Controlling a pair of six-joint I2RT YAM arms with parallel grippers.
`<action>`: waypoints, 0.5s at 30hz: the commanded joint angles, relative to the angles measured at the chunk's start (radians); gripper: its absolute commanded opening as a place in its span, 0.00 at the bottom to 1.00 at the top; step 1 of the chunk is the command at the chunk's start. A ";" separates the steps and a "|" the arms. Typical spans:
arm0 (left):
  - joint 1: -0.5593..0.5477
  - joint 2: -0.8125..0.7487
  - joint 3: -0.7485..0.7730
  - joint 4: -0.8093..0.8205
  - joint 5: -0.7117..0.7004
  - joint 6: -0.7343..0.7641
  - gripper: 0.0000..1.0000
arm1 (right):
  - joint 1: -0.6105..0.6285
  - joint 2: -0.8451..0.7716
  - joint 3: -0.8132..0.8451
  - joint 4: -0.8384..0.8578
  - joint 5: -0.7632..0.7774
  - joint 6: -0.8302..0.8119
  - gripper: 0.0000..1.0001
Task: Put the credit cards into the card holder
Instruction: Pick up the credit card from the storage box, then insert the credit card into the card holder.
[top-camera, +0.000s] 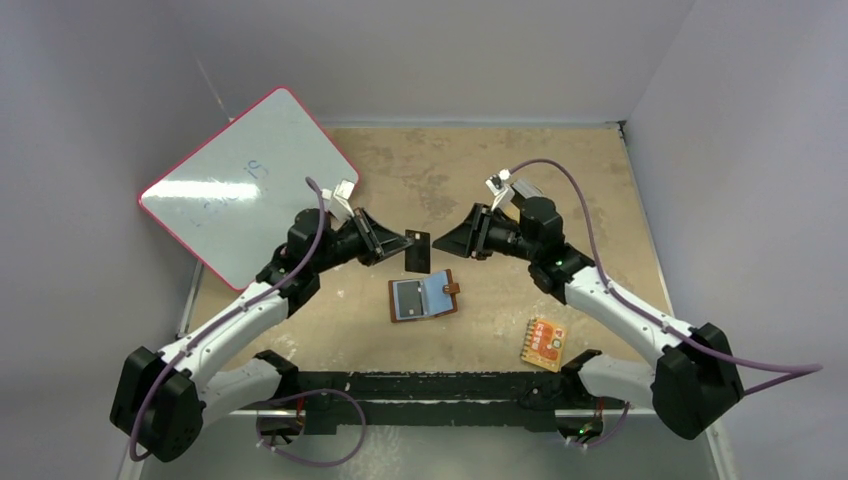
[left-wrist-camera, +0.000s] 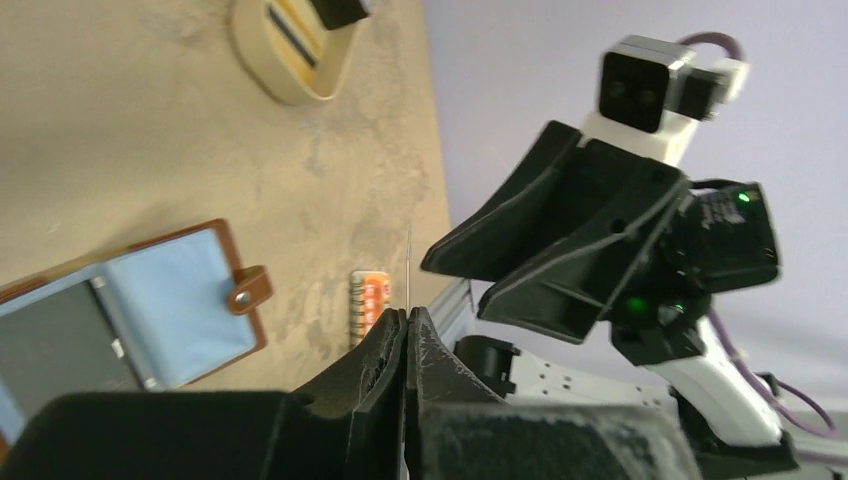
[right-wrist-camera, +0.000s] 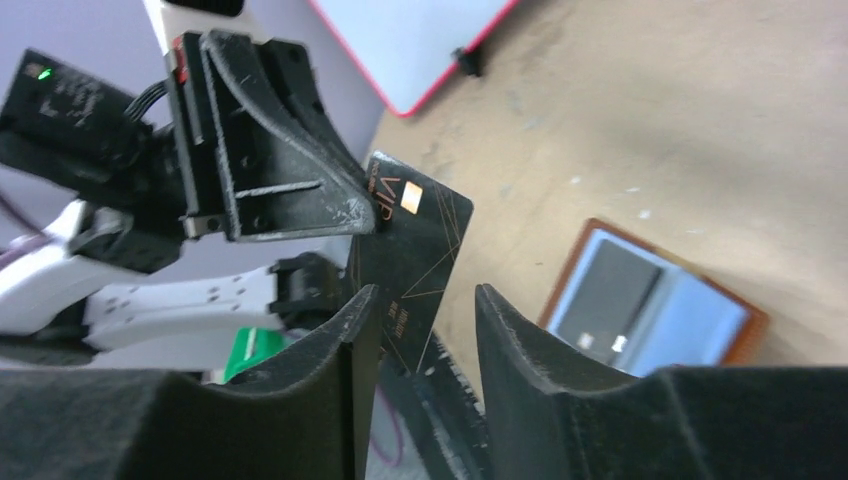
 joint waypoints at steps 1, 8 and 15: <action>-0.002 0.021 -0.029 -0.119 -0.083 0.108 0.00 | 0.005 -0.007 0.021 -0.188 0.175 -0.139 0.44; -0.004 0.128 -0.092 -0.059 -0.098 0.097 0.00 | 0.033 0.128 0.021 -0.304 0.281 -0.240 0.45; -0.007 0.188 -0.129 -0.021 -0.101 0.101 0.00 | 0.072 0.267 0.038 -0.314 0.309 -0.290 0.39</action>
